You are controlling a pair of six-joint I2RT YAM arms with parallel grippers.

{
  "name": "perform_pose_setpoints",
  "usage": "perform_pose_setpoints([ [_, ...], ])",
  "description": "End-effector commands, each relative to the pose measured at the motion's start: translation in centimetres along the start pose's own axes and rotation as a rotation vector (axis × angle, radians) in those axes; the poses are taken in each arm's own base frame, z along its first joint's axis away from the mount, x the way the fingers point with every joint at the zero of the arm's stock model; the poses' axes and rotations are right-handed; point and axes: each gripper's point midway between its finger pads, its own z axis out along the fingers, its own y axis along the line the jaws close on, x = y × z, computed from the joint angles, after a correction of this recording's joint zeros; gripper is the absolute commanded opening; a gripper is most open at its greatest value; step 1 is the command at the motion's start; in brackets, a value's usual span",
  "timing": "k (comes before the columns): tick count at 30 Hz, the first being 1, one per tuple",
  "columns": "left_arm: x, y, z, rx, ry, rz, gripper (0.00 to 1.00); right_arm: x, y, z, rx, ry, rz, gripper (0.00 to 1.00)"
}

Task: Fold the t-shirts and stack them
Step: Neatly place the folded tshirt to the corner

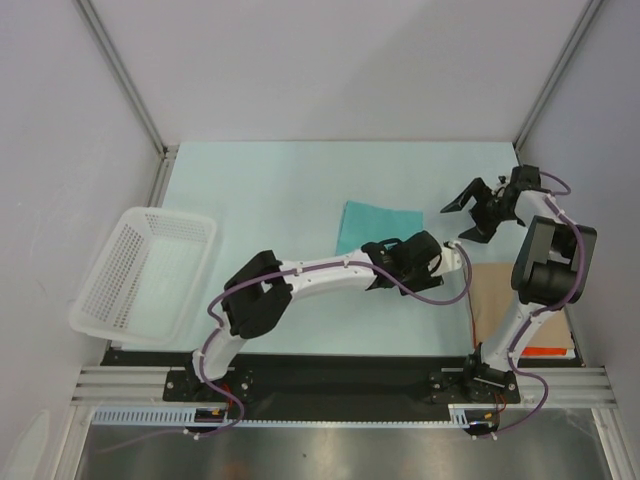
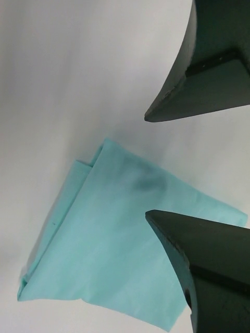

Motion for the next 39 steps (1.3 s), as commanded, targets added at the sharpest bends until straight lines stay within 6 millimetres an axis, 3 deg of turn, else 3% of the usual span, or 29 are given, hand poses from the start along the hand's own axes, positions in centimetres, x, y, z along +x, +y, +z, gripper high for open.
perform_pose_setpoints([
  [1,0.6,-0.5,1.1,-0.028,0.021,0.04,0.74,-1.2,0.9,-2.0,-0.045,-0.062,-0.028,1.0],
  [7,2.6,-1.2,3.6,-0.084,0.068,0.096,0.71,-1.8,1.1,-2.5,-0.067,-0.086,-0.017,1.0],
  [13,3.4,-0.6,5.1,-0.145,0.103,0.134,0.67,-1.9,1.4,-3.0,-0.069,-0.103,-0.023,1.0],
  [16,4.0,-0.5,6.2,-0.168,0.12,0.145,0.56,-1.9,1.6,-3.2,-0.074,-0.109,-0.025,1.0],
  [17,4.4,-0.7,6.6,-0.167,0.131,0.148,0.46,-2.0,1.6,-3.3,-0.075,-0.113,-0.027,1.0],
  [19,4.9,-0.7,6.9,-0.176,0.142,0.155,0.38,-2.0,1.8,-3.5,-0.076,-0.119,-0.03,1.0],
  [24,5.2,-0.3,7.3,-0.195,0.137,0.164,0.26,-1.7,1.8,-3.2,-0.075,-0.114,-0.031,1.0],
  [26,4.9,0.2,7.4,-0.202,0.133,0.157,0.08,-1.2,1.7,-2.9,-0.058,-0.107,-0.039,1.0],
  [27,4.7,0.5,7.3,-0.206,0.127,0.15,0.0,-0.7,1.6,-2.6,-0.043,-0.098,-0.046,1.0],
  [30,3.7,1.0,6.6,-0.197,0.095,0.13,0.0,0.3,1.3,-1.7,-0.032,-0.054,-0.049,1.0],
  [34,1.4,2.3,4.1,-0.184,0.028,0.065,0.0,1.1,1.3,-0.7,-0.068,-0.004,-0.052,1.0],
  [39,0.7,3.7,1.9,-0.183,0.002,0.007,0.0,1.8,1.7,0.3,-0.11,0.046,-0.052,1.0],
])
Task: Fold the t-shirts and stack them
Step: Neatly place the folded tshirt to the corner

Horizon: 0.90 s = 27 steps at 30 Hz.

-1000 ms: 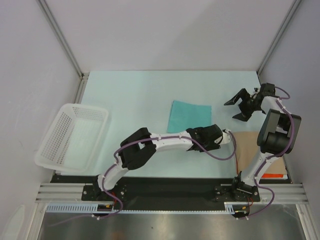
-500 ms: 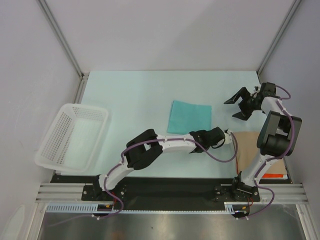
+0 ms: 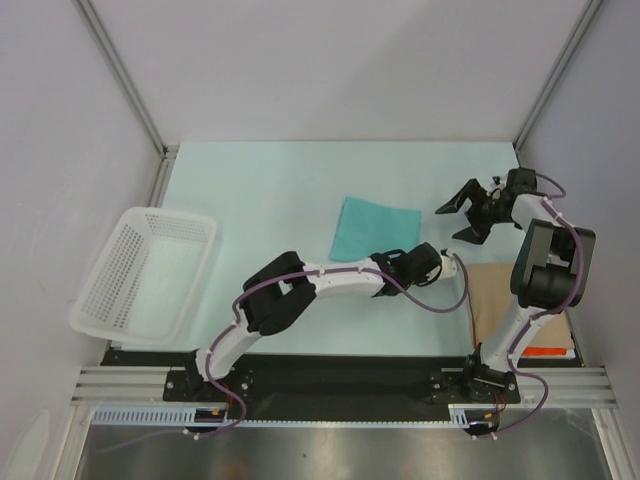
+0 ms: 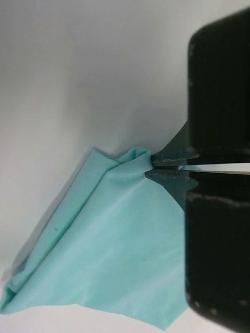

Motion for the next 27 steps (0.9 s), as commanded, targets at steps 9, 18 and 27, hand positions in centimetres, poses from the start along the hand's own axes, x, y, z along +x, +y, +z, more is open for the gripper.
perform_pose_setpoints([
  [9,-3.3,6.4,-5.3,-0.019,-0.112,-0.145,0.0,2.7,2.2,2.8,-0.146,0.125,-0.013,1.0],
  [18,-3.2,7.4,-6.6,-0.026,-0.119,-0.159,0.0,4.5,3.3,6.0,-0.194,0.19,-0.006,1.0],
  [27,-3.7,8.5,-7.8,-0.045,-0.137,-0.166,0.0,5.9,3.3,8.8,-0.198,0.227,0.037,0.93],
])
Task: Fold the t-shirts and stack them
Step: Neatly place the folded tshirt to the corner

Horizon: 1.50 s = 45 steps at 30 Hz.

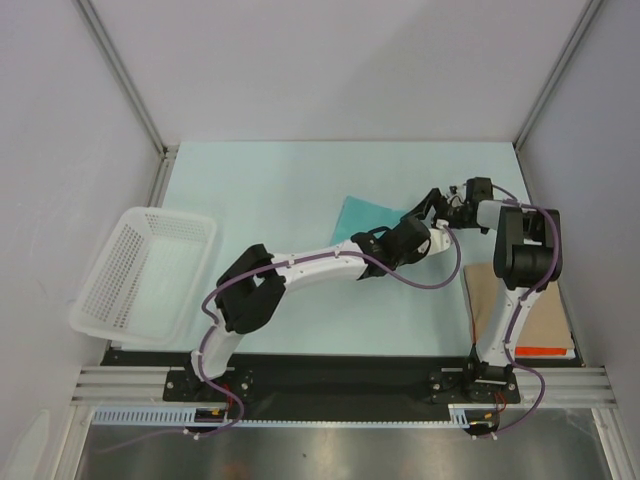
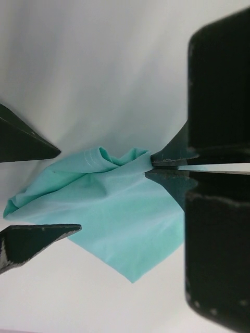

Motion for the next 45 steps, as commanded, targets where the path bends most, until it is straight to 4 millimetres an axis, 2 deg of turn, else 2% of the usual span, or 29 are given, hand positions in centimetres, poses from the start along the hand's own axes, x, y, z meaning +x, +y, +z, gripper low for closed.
perform_pose_setpoints([
  [1,-2.8,2.3,-2.8,-0.025,-0.085,-0.05,0.0,-0.4,-0.3,1.5,-0.012,-0.009,0.017,0.9],
  [4,-3.0,2.5,-3.2,-0.028,-0.088,-0.044,0.0,-0.8,0.0,2.3,-0.018,-0.022,0.027,0.81],
  [10,-2.7,2.4,-3.2,-0.018,-0.083,-0.04,0.0,-1.2,-0.2,3.9,0.008,-0.038,0.064,0.74],
  [17,-2.0,2.1,-3.5,-0.007,-0.08,-0.056,0.0,-3.0,-0.4,5.0,0.034,-0.092,0.04,0.65],
  [18,-2.0,1.9,-3.6,-0.004,-0.083,-0.055,0.0,-3.4,-0.2,5.0,0.039,-0.103,0.023,0.56],
  [19,-1.6,1.7,-3.6,0.003,-0.077,-0.055,0.0,-3.4,-0.3,5.0,0.05,-0.1,0.012,0.53],
  [22,-1.5,1.8,-3.8,0.001,-0.083,-0.062,0.0,-3.9,-0.2,5.1,0.058,-0.121,-0.032,0.47],
  [23,-1.4,1.7,-4.0,0.006,-0.082,-0.063,0.0,-3.9,0.0,5.1,0.055,-0.119,-0.037,0.42],
  [24,-1.4,1.7,-4.1,0.006,-0.082,-0.067,0.0,-3.8,0.0,5.1,0.055,-0.115,-0.041,0.29],
  [26,-1.2,1.5,-4.1,0.015,-0.083,-0.078,0.01,-3.4,0.8,5.1,0.037,-0.104,-0.056,0.13],
  [27,-1.2,1.4,-4.2,0.017,-0.081,-0.081,0.08,-3.4,1.0,4.9,0.044,-0.11,-0.067,0.0],
  [28,-1.2,1.6,-4.3,0.015,-0.078,-0.092,0.19,-3.4,1.2,4.4,0.059,-0.124,-0.072,0.0],
  [29,-0.9,1.5,-4.5,0.027,-0.067,-0.118,0.3,-2.5,1.9,4.8,0.067,-0.112,-0.093,0.0],
  [30,-1.5,1.7,-5.4,0.046,-0.089,-0.146,0.48,-2.3,2.2,4.6,0.076,-0.117,-0.101,0.0],
  [31,-0.6,2.1,-5.7,0.048,-0.077,-0.176,0.53,-1.9,1.5,4.4,0.127,-0.128,-0.1,0.0],
  [32,-0.7,2.6,-6.6,0.049,-0.087,-0.24,0.59,-2.0,2.7,3.4,0.132,-0.159,-0.119,0.0],
  [33,-0.6,3.1,-7.4,0.054,-0.097,-0.284,0.61,-1.4,2.9,3.3,0.147,-0.167,-0.126,0.0],
  [34,-0.6,4.6,-9.6,0.039,-0.124,-0.337,0.61,-1.5,3.0,2.7,0.182,-0.205,-0.129,0.0],
  [36,-0.5,5.3,-12.3,0.04,-0.141,-0.451,0.61,-0.7,4.0,1.4,0.215,-0.245,-0.163,0.0],
  [37,-0.6,6.5,-15.5,0.034,-0.181,-0.517,0.61,-0.6,3.6,0.8,0.266,-0.277,-0.167,0.0],
  [38,-0.5,6.8,-16.9,0.031,-0.192,-0.58,0.61,-0.1,4.0,-0.2,0.277,-0.304,-0.18,0.0],
  [40,1.1,7.3,-19.7,0.011,-0.167,-0.63,0.62,0.5,3.4,-1.1,0.33,-0.338,-0.163,0.0],
  [41,0.9,8.1,-22.5,0.009,-0.21,-0.689,0.62,1.3,2.8,-1.5,0.343,-0.338,-0.145,0.0],
  [42,1.2,8.0,-23.7,0.018,-0.217,-0.71,0.62,1.6,3.3,-2.6,0.344,-0.368,-0.15,0.0],
  [43,2.1,7.1,-24.6,0.057,-0.196,-0.721,0.62,2.1,2.6,-3.5,0.395,-0.393,-0.142,0.0],
  [44,2.0,7.3,-27.0,0.075,-0.245,-0.755,0.62,2.5,2.3,-4.2,0.412,-0.415,-0.122,0.0],
  [45,2.2,7.0,-27.9,0.092,-0.254,-0.768,0.61,3.5,2.2,-5.5,0.419,-0.442,-0.119,0.0],
])
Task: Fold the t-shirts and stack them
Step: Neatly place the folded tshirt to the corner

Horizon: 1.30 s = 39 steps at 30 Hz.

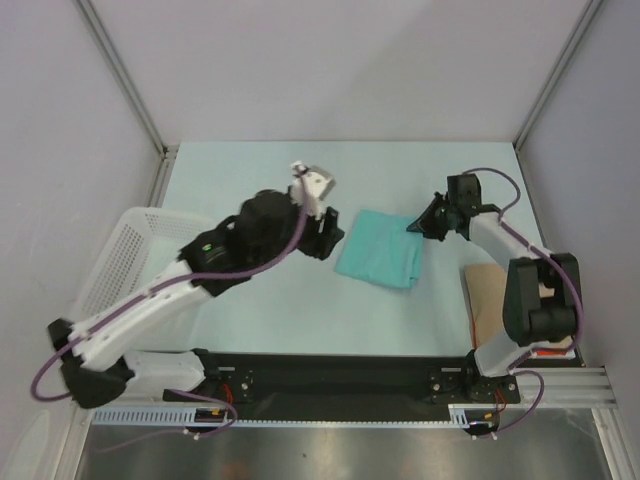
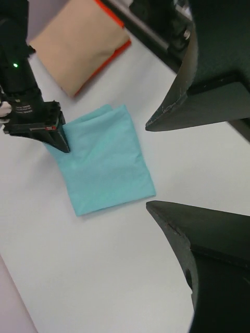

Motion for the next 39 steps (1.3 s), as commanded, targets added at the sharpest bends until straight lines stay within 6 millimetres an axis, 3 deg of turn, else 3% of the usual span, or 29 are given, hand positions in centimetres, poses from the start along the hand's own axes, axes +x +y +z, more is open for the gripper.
perform_pose_setpoints([
  [1,3.8,-0.9,-4.1,0.067,0.098,-0.137,0.62,0.8,-3.7,-3.5,0.183,-0.092,0.046,0.0],
  [2,3.4,-0.8,-5.7,0.081,0.063,-0.142,0.62,1.1,-4.1,-4.3,0.203,-0.104,0.054,0.0],
  [5,5.1,0.0,-7.1,0.072,0.08,-0.109,0.62,1.9,-6.1,-7.8,0.28,-0.197,0.075,0.0],
  [9,7.0,0.2,-7.8,0.088,0.11,-0.081,0.62,2.2,-8.7,-11.7,0.379,-0.312,0.157,0.0],
  [12,6.3,-0.5,-7.9,0.145,0.052,-0.07,0.62,1.7,-9.2,-14.3,0.384,-0.411,0.177,0.0],
  [17,6.9,-0.8,-7.6,0.189,0.054,-0.036,0.62,0.6,-9.7,-17.8,0.365,-0.566,0.192,0.0],
  [26,8.0,-1.2,-6.8,0.259,0.05,-0.065,0.62,-3.4,-8.1,-20.6,0.386,-0.651,0.203,0.0],
  [34,8.1,0.1,-6.4,0.248,0.05,-0.09,0.62,-7.5,-5.8,-21.8,0.343,-0.73,0.249,0.0],
  [38,8.0,0.3,-6.3,0.251,0.048,-0.105,0.61,-9.0,-5.4,-23.0,0.355,-0.765,0.3,0.0],
  [39,8.0,0.5,-6.2,0.25,0.049,-0.108,0.62,-8.7,-6.1,-23.2,0.391,-0.754,0.319,0.0],
])
